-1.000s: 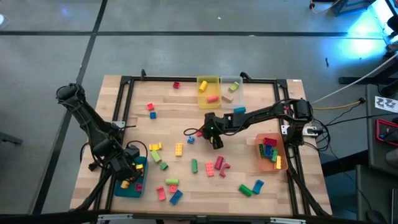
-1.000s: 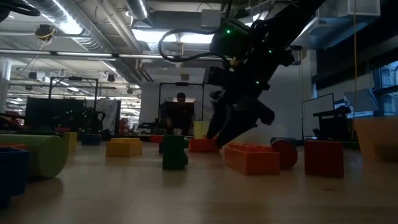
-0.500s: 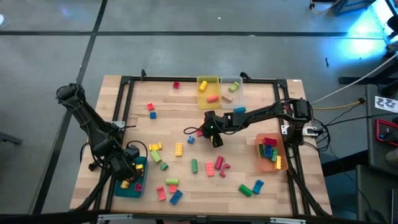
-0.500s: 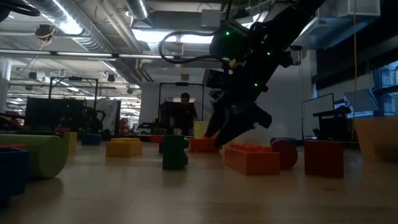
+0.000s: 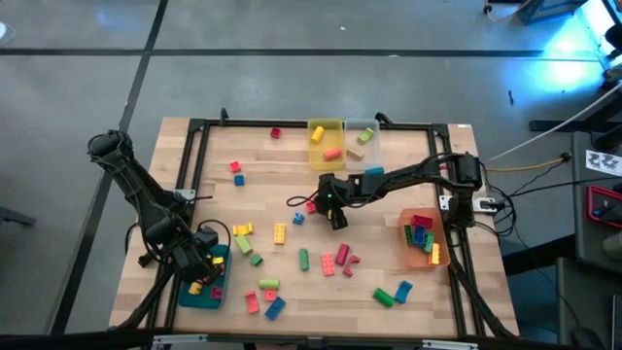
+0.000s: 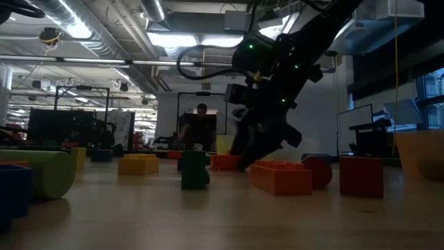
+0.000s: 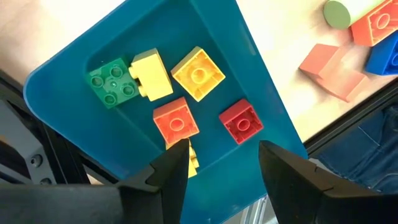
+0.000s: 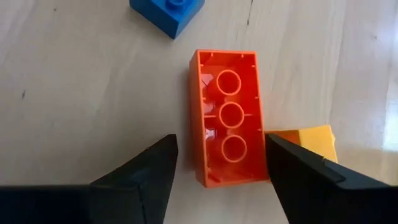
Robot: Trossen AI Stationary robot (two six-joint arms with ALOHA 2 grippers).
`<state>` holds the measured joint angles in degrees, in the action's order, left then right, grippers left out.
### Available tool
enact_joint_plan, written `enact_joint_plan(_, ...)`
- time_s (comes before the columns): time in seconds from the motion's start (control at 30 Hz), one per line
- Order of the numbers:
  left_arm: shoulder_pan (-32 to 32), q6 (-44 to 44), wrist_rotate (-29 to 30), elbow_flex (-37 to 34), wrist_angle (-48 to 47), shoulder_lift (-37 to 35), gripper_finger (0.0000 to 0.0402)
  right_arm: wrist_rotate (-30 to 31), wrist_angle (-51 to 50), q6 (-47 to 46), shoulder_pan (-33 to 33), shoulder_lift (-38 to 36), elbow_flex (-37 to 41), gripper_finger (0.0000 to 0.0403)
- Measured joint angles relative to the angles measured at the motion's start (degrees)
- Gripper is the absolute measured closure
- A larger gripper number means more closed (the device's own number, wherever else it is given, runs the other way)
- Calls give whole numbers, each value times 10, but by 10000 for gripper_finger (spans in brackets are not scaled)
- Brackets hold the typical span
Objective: Sort blocks by size
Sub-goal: Put the orange rectangular game piece into the orange bin
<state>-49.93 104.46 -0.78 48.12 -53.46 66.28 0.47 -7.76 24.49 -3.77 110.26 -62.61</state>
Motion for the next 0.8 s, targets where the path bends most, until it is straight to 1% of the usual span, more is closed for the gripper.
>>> enact_joint_plan(0.07,0,-14,0,0,0,0,223,-1,7,-1,0,0,0,191)
enact_joint_plan(0.23,1,-27,8,0,1,0,223,-1,6,-2,0,-1,0,261)
enact_joint_plan(0.37,1,-42,30,0,5,0,223,-1,-5,-2,1,-11,0,262)
enact_joint_plan(0.47,1,-78,58,0,27,0,229,-1,-66,-6,0,-24,-25,262)
enact_joint_plan(0.5,1,-94,77,0,39,0,232,-1,-93,-15,0,-30,-39,262)
enact_joint_plan(0.57,5,-147,141,0,54,0,239,-1,-162,-31,1,-37,-67,262)
enact_joint_plan(0.73,45,-342,359,0,79,0,254,-1,-342,-65,15,-53,-146,254)
enact_joint_plan(0.8,79,-415,424,0,80,0,258,-4,-406,-85,25,-56,-178,254)
